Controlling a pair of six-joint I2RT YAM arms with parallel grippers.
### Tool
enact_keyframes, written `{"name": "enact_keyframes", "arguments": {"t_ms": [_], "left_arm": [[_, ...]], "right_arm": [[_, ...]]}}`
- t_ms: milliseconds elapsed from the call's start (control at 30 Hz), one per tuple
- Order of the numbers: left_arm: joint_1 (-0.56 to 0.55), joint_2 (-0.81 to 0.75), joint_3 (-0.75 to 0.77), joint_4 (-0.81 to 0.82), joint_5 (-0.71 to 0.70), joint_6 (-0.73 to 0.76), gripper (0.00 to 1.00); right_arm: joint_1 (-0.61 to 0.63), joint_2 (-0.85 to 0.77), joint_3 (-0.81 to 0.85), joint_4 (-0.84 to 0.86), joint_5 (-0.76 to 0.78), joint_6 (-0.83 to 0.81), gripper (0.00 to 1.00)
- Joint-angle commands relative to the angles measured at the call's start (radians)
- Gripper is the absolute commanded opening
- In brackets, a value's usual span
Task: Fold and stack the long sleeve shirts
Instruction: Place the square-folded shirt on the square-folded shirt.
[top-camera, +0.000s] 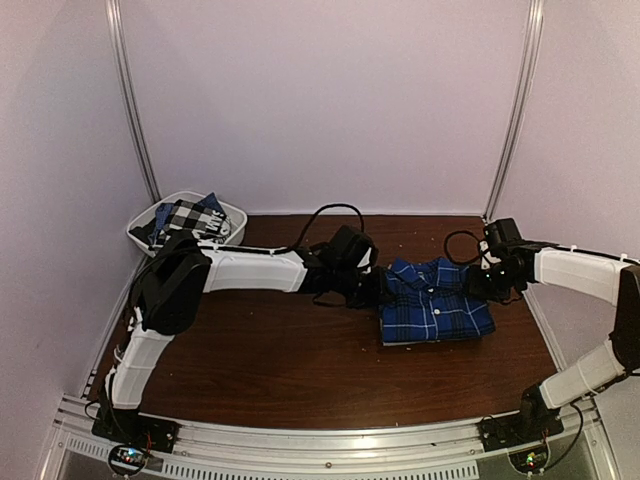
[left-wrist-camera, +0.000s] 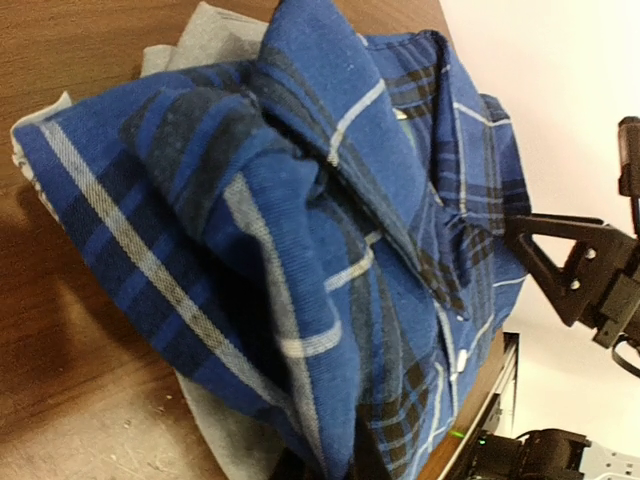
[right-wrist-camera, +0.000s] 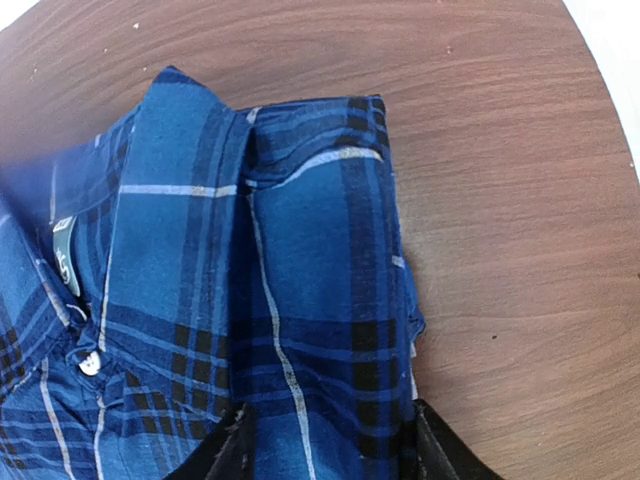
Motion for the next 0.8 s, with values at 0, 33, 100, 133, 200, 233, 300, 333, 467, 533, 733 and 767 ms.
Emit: {"name": "enact_keyframes", "arguments": {"t_ms": [0,33,100,133,200,233,300,333,467,533,733,767], "left_arm": [[0.008,0.001,-0.009,0.015,-0.023,0.008,0.19],[0.008,-0.006,-0.008,0.008,-0.036,0.013,0.22],[0.01,-0.018,-0.007,-0.013,-0.064,0.022,0.31],[0.012,-0.023,-0.009,-0.021,-0.075,0.023,0.37],[0.016,-0.034,-0.018,-0.037,-0.089,0.033,0.47],[0.017,-0.037,-0.025,-0.039,-0.091,0.035,0.5],[0.021,-0.047,-0.042,-0.041,-0.094,0.039,0.55],[0.024,-0.056,-0.054,-0.043,-0.098,0.041,0.57],[0.031,-0.099,-0.108,-0.043,-0.14,0.066,0.69],[0.039,-0.125,-0.137,-0.042,-0.154,0.072,0.75],[0.06,-0.23,-0.197,-0.049,-0.221,0.127,0.89],[0.061,-0.247,-0.203,-0.055,-0.234,0.135,0.91]], "right_arm": [[-0.006,-0.012,0.005,0.014,0.044,0.011,0.56],[-0.006,-0.017,0.013,0.006,0.063,0.011,0.58],[-0.006,-0.028,0.033,-0.012,0.082,0.008,0.62],[-0.005,-0.036,0.045,-0.022,0.083,0.007,0.64],[-0.003,-0.057,0.069,-0.042,0.09,0.003,0.67],[-0.003,-0.067,0.079,-0.05,0.095,0.002,0.69],[-0.001,-0.087,0.099,-0.061,0.092,0.0,0.72],[0.002,-0.097,0.108,-0.063,0.086,-0.001,0.73],[0.033,-0.122,0.126,-0.032,0.02,-0.001,0.83],[0.055,-0.118,0.132,-0.011,-0.014,0.008,0.99],[0.15,-0.072,0.157,0.061,-0.069,0.055,1.0],[0.168,-0.06,0.163,0.072,-0.073,0.063,1.0]]}}
